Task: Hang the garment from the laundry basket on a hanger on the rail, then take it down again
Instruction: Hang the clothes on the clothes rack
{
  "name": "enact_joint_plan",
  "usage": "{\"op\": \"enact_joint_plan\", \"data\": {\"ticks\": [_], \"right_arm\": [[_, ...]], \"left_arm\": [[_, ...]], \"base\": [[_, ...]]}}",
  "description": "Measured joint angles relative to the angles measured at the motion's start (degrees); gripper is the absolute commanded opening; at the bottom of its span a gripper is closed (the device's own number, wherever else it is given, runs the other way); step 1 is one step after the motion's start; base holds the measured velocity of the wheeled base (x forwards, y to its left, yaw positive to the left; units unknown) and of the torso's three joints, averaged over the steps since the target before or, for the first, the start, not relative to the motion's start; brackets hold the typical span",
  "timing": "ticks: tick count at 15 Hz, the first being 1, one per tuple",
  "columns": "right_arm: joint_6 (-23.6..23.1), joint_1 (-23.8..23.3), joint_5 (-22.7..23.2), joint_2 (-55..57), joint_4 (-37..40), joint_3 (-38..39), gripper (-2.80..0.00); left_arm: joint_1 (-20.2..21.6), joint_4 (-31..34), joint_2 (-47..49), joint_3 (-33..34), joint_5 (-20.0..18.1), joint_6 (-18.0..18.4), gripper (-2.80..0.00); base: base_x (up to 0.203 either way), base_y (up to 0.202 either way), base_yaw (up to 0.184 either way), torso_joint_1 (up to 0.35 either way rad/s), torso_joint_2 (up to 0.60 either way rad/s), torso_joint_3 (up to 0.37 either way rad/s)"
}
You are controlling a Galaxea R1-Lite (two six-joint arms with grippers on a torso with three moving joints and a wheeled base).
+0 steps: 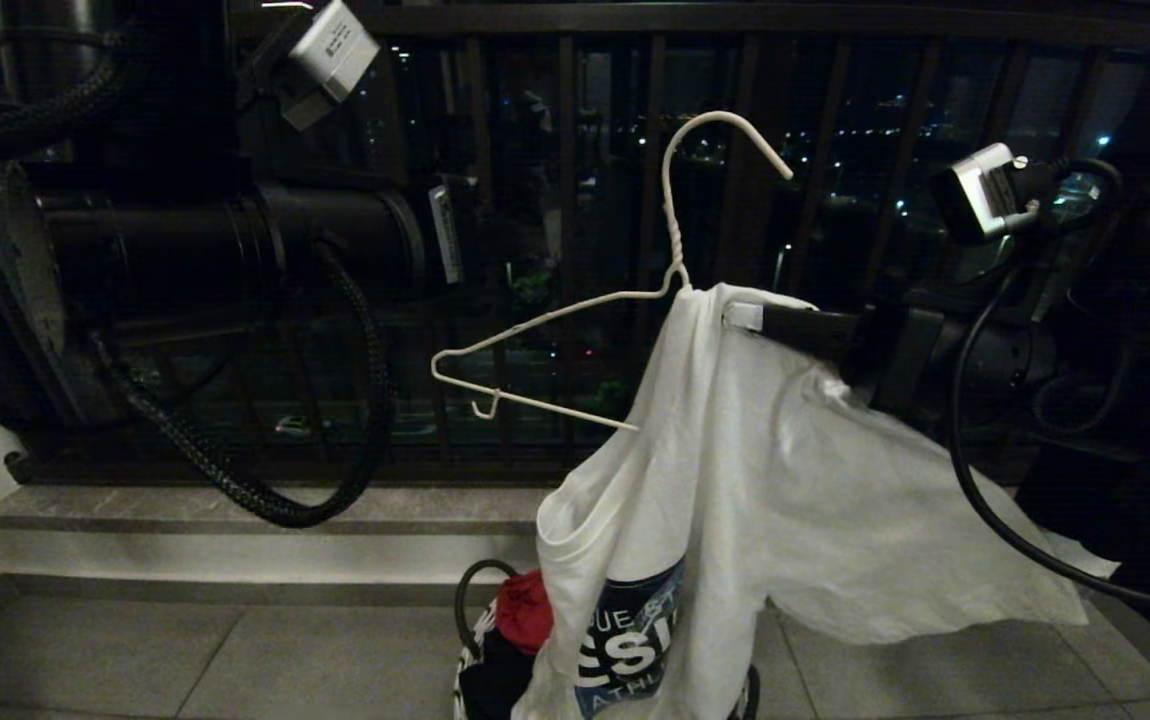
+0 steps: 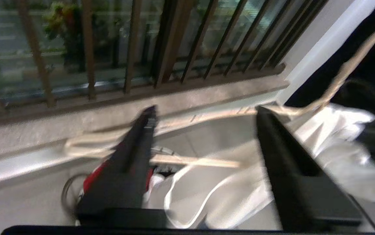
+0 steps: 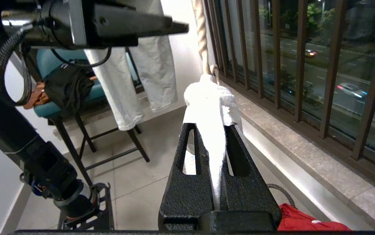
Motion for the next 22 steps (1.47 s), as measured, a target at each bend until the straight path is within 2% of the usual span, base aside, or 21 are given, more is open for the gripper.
{"op": "enact_joint_plan", "data": {"ticks": [4,8,9,15,22], "right_arm": [[-0.1,-0.1,-0.1,0.1,0.0,-0.1,-2.80],[-0.1,-0.2,-0.1,0.3,0.0,-0.2,-2.80],[-0.1,-0.2,-0.1,0.3,0.0,-0.2,-2.80],[-0.1,-0.2,-0.1,0.3,0.0,-0.2,-2.80],[-0.1,-0.2,-0.2,0.3,0.0,-0.2,-2.80]], "left_arm": [[0.2,2.7,-1.0,7.3,-0.3,-0.6,-2.80],[0.2,3.4,1.3,14.5,-0.4,-3.6,-2.80],[0.2,3.4,2.6,15.2,-0.4,-3.9,0.00],[0.2,-1.0,12.7,13.7,-0.4,-7.2,0.00],[0.2,-1.0,17.1,12.2,-0.5,-7.2,0.00]], "base": [[0.000,0.000,0.000,0.000,0.00,0.000],[0.000,0.000,0.000,0.000,0.00,0.000],[0.000,0.000,0.000,0.000,0.00,0.000],[0.000,0.000,0.000,0.000,0.00,0.000],[0.000,0.000,0.000,0.000,0.00,0.000]]}}
